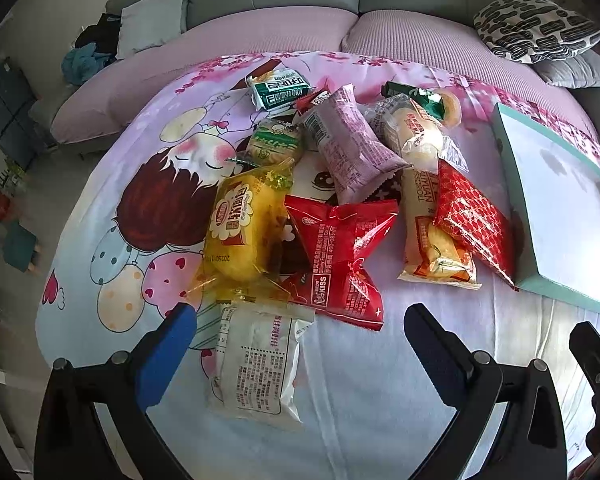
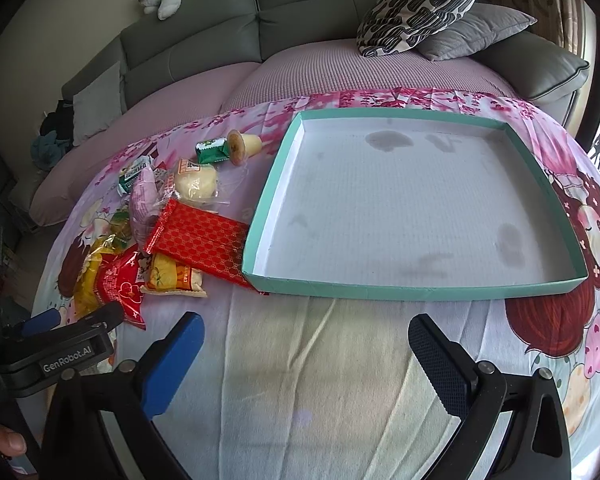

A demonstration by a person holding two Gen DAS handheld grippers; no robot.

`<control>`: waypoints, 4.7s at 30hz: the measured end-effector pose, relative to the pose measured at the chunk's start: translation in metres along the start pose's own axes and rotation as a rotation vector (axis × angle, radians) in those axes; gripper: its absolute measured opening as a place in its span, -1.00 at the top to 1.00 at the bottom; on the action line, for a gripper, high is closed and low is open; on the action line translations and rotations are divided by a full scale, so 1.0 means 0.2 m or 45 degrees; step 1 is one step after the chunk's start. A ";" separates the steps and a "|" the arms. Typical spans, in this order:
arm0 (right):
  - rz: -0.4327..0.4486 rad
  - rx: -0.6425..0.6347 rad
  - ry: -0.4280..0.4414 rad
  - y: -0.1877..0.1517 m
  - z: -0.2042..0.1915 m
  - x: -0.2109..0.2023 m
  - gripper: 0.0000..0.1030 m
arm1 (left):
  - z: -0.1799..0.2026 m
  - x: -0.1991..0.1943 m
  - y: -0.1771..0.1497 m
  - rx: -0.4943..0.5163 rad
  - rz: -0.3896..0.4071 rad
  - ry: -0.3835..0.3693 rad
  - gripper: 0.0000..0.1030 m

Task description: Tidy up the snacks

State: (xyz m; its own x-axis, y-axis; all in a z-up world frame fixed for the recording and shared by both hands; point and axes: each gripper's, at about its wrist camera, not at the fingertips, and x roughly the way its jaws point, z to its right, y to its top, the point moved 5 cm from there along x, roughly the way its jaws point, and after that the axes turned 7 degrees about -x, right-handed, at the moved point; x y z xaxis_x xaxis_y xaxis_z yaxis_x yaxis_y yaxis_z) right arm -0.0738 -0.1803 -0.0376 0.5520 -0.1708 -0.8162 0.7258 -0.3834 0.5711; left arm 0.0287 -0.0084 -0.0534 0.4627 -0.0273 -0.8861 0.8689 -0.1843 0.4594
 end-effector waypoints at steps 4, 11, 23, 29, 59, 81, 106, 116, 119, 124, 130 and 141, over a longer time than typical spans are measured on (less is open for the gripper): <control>0.000 0.000 0.000 0.00 0.00 0.00 -1.00 | 0.00 0.00 0.00 -0.006 -0.005 -0.004 -1.00; 0.000 0.001 0.001 0.00 0.00 0.00 -1.00 | 0.00 0.01 0.00 -0.014 -0.014 -0.014 -1.00; 0.000 0.001 0.002 0.00 0.00 0.00 -1.00 | 0.01 -0.01 0.00 -0.008 -0.012 -0.024 -1.00; -0.004 0.000 0.002 0.00 0.00 0.00 -1.00 | 0.01 -0.01 0.00 -0.008 -0.012 -0.025 -1.00; -0.041 -0.031 0.056 -0.02 -0.09 0.02 -1.00 | -0.26 -0.02 0.01 -0.239 0.002 -0.035 -1.00; -0.087 -0.106 0.141 -0.06 -0.26 0.11 -1.00 | -0.27 0.18 -0.13 -0.229 -0.200 -0.131 -0.03; 0.036 -0.200 0.205 0.08 -0.46 0.07 -0.87 | -0.34 -0.09 0.04 -0.299 0.045 -0.345 -0.03; 0.018 -0.352 0.261 0.16 -0.75 0.14 -0.46 | -0.50 -0.03 0.05 -0.413 0.014 -0.430 -0.04; -0.014 -0.377 0.284 0.17 -0.82 0.18 -0.34 | -0.53 0.00 0.04 -0.441 -0.008 -0.424 -0.04; -0.062 -0.414 0.308 0.16 -0.89 0.25 -0.07 | -0.54 0.03 0.03 -0.455 -0.035 -0.419 -0.04; -0.116 -0.452 0.289 0.15 -0.94 0.33 0.03 | -0.54 0.04 0.02 -0.459 -0.041 -0.427 -0.04; -0.168 -0.412 0.316 0.15 -0.93 0.43 0.21 | -0.53 0.04 0.02 -0.448 -0.044 -0.403 -0.04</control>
State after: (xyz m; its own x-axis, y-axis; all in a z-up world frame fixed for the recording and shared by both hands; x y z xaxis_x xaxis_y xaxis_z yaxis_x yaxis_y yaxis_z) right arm 0.0707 -0.0375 -0.0742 0.4990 0.0996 -0.8609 0.8665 -0.0758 0.4934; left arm 0.0552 0.0948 -0.0528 0.4033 -0.3353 -0.8514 0.9151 0.1519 0.3736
